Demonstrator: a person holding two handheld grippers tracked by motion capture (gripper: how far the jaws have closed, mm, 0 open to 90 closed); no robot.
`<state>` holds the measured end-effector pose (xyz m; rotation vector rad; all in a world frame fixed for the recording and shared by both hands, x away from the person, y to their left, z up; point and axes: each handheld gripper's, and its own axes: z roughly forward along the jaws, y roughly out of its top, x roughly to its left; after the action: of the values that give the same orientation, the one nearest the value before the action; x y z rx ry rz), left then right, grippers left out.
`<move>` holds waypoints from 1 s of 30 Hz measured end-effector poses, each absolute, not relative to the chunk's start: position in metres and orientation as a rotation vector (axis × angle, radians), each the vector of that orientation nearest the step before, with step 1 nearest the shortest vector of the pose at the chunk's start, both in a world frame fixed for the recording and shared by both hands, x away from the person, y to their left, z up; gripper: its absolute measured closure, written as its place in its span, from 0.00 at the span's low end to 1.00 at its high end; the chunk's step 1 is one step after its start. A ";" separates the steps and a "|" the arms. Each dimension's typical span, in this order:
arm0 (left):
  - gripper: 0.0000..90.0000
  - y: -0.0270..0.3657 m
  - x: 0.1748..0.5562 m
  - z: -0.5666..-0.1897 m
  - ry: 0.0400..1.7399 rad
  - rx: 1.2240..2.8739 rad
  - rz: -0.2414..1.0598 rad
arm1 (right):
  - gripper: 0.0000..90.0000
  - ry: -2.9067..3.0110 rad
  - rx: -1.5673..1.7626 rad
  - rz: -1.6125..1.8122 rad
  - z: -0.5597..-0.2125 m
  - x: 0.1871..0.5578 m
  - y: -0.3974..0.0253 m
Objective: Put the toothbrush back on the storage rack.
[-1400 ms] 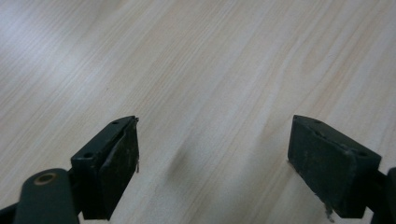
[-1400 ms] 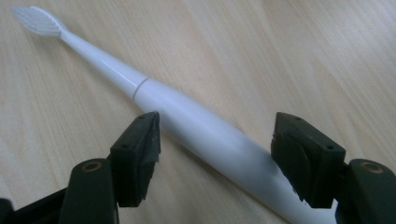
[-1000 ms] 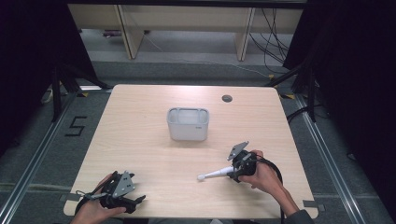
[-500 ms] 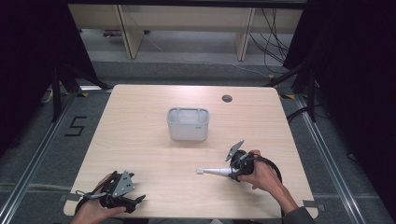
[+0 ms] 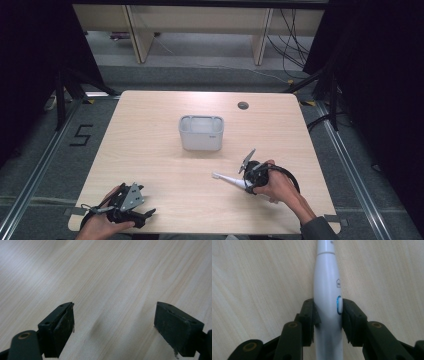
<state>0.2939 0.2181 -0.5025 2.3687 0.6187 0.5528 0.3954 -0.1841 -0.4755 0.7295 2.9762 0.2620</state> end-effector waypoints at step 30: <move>0.18 0.218 0.294 -0.502 0.616 2.384 0.563 | 0.74 3.033 0.690 0.026 -0.475 0.403 -0.167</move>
<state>0.2943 0.2184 -0.5023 2.3841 0.6159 0.5628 0.4034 -0.1665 -0.4752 0.6896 3.0331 0.0262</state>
